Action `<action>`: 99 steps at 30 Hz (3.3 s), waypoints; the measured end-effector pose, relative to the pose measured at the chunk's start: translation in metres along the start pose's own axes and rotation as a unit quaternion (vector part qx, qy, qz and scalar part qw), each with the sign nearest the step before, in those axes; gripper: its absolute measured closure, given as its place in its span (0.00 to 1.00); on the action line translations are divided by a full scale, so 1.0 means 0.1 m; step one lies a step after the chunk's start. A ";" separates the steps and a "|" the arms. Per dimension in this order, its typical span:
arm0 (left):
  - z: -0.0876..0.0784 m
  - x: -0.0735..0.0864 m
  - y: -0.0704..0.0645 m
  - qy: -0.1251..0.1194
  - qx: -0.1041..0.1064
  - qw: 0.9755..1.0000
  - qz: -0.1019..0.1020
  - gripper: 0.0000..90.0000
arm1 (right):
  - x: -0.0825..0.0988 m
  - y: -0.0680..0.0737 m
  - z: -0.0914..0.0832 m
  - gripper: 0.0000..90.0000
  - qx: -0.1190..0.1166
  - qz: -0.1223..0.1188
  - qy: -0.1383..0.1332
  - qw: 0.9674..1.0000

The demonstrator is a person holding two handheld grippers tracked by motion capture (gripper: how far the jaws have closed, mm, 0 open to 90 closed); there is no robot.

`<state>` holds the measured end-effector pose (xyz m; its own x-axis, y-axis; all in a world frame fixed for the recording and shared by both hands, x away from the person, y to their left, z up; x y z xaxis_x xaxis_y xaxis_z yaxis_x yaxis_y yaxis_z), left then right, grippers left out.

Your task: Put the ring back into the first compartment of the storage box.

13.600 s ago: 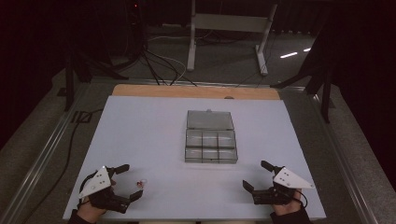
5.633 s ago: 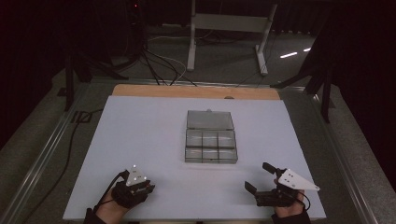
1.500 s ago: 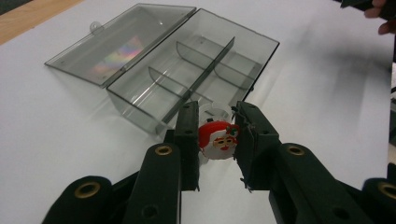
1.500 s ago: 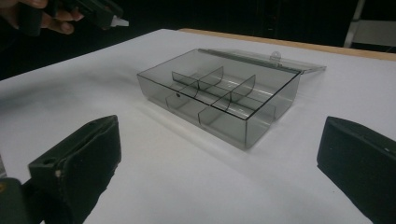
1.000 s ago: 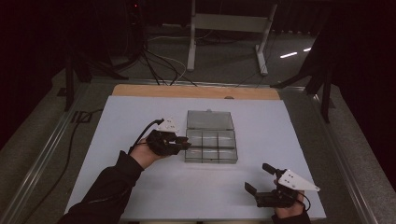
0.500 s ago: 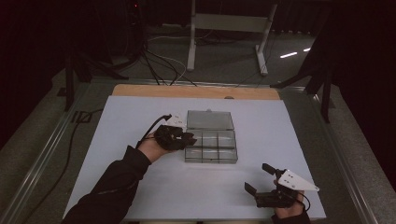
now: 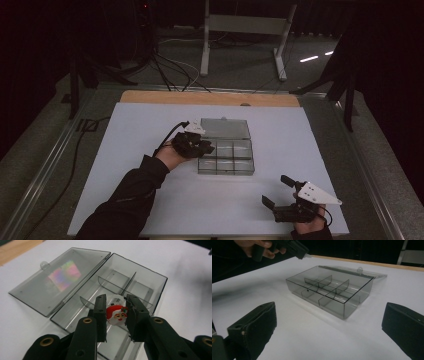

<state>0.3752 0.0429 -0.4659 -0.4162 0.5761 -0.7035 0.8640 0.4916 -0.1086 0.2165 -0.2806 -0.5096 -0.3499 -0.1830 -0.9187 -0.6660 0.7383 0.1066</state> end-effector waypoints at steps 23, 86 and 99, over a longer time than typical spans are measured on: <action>0.38 -0.01 0.13 0.062 -0.023 0.998 -0.007 0.81 | 0.00 0.00 -0.02 0.00 -0.002 0.001 -0.003 1.000; -0.68 0.46 0.06 -0.061 0.021 0.996 -0.055 0.01 | -0.01 0.01 -0.01 0.00 -0.007 0.002 -0.004 1.000; -0.86 0.91 -0.07 -0.059 0.004 0.997 -0.052 0.01 | -0.01 0.02 -0.01 0.00 -0.005 0.000 -0.001 1.000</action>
<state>0.3068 0.1484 -0.4688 -0.4686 0.4415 -0.7652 0.8202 0.5392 -0.1912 0.2149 -0.2794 -0.5084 -0.3484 -0.1809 -0.9197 -0.6726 0.7316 0.1109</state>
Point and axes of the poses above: each handheld gripper's, and its own axes: z roughly forward along the jaws, x roughly out of its underside, y roughly to its left, the point moved 2 cm from there along z, roughly forward along the jaws, and after that the axes turned 4 degrees about y, right-handed, at the moved point
